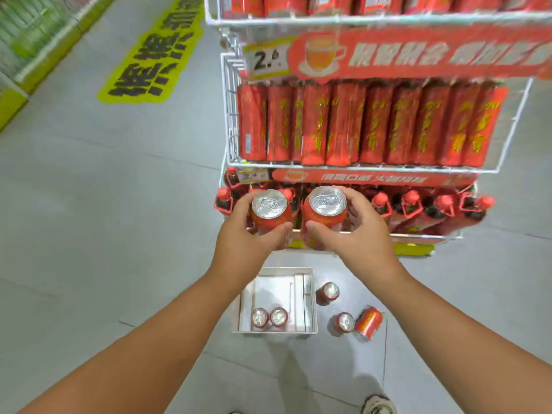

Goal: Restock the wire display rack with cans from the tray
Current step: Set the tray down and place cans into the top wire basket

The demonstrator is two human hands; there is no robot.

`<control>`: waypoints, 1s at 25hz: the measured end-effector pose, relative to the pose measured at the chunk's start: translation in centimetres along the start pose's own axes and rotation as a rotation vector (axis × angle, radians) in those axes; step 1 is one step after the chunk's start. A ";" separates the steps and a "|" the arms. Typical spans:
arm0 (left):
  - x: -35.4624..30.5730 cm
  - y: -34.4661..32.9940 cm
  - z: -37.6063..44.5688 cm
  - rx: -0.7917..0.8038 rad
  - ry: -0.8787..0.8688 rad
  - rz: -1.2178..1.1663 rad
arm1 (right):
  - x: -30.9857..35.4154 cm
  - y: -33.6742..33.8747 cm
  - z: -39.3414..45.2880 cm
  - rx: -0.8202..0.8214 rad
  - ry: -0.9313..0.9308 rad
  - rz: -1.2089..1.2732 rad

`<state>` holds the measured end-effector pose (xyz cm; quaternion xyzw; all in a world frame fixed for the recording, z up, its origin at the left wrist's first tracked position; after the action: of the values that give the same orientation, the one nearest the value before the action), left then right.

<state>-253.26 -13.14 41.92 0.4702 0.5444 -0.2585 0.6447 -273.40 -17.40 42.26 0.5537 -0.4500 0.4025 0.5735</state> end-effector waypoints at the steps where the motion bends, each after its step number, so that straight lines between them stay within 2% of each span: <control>1: -3.9 0.6 0.2 -0.008 -0.025 -0.008 | 3.5 1.5 0.4 -0.014 0.020 -0.001; 5: -18.2 2.4 1.4 -0.030 -0.110 -0.035 | 16.3 7.3 2.0 -0.063 0.114 0.017; 11: -33.1 3.2 2.7 -0.012 -0.176 -0.031 | 29.1 14.0 4.8 -0.060 0.161 0.056; 14: -40.6 3.1 3.9 -0.059 -0.192 -0.030 | 34.8 17.2 7.1 -0.051 0.218 0.054; 19: -50.7 2.9 5.2 -0.141 -0.223 -0.094 | 42.5 21.8 10.9 -0.036 0.275 0.086; 25: -58.8 3.6 7.7 -0.162 -0.270 -0.108 | 50.2 23.8 14.1 -0.034 0.306 0.164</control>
<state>-262.77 -28.93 98.35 0.3477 0.4965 -0.3091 0.7328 -283.64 -31.77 96.83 0.4375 -0.4078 0.5201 0.6097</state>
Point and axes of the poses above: each hand's wrist, its own z-axis towards the middle knuckle, its own y-axis out of the back of the hand, x = y × z, the point moved 2 cm from there along z, towards the middle knuckle, and after that the axes turned 11 degrees about -x, right-handed, at the moved point
